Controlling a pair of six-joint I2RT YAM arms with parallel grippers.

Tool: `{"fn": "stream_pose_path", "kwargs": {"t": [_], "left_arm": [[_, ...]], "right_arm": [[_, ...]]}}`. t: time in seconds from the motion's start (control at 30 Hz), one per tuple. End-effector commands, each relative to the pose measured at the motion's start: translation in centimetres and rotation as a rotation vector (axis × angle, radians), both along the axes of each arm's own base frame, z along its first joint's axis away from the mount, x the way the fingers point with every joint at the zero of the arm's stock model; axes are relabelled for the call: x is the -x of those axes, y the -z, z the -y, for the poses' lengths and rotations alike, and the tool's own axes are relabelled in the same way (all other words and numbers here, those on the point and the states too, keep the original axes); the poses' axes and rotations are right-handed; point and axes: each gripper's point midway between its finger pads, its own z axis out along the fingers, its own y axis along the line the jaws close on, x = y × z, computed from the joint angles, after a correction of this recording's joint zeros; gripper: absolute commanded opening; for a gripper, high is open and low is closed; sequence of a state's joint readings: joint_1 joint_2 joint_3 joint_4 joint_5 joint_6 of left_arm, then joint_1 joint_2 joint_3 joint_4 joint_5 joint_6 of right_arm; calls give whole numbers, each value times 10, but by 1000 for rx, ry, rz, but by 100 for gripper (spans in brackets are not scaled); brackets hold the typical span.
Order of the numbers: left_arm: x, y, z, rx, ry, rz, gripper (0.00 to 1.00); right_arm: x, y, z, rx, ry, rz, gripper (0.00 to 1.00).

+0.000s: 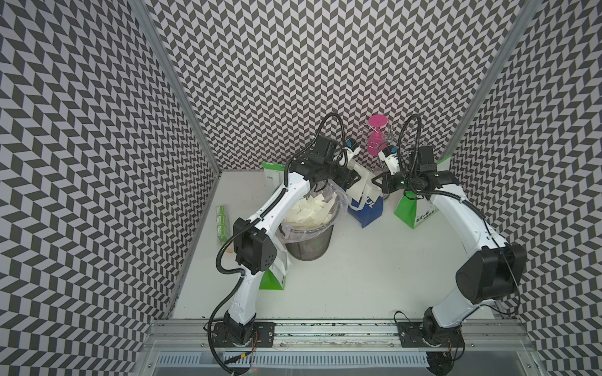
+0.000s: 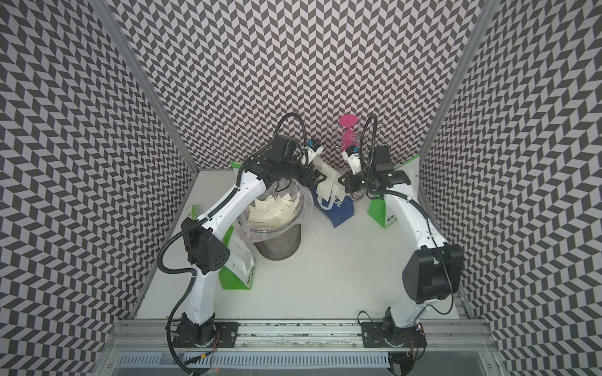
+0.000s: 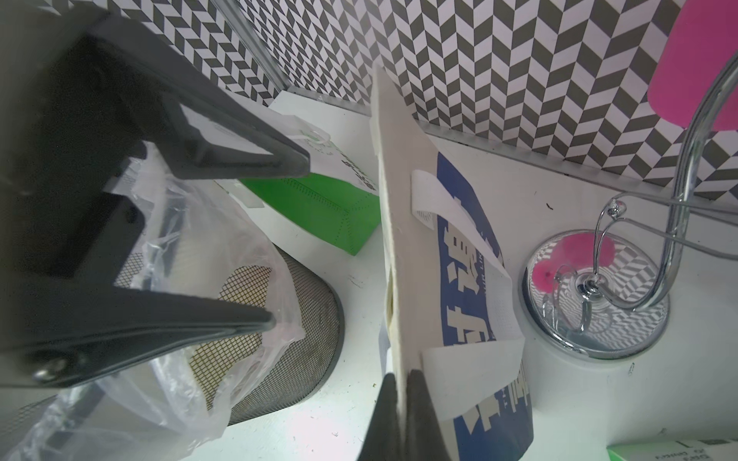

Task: Shred takeout receipts and throw away
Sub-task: Pick up the takeout bag from the center of the board, then tear off the takeout receipt from the takeout bag.

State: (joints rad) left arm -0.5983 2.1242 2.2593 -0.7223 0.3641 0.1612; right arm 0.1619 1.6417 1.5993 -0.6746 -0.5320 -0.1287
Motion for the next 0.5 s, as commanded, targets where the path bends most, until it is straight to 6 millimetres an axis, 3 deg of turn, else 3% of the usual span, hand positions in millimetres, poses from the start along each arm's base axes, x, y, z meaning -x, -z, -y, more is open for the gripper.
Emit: {"fn": "stream_pose_path", "kwargs": {"t": [0.0,0.47], "left_arm": [[14,-8,16,12,92,27,76],[-1,18,18,-16,90,-2,78]], "right_arm": [[7,-32,-10,-54,-29,97,3],[26,-36,-21,-102,-83,85,0]]}}
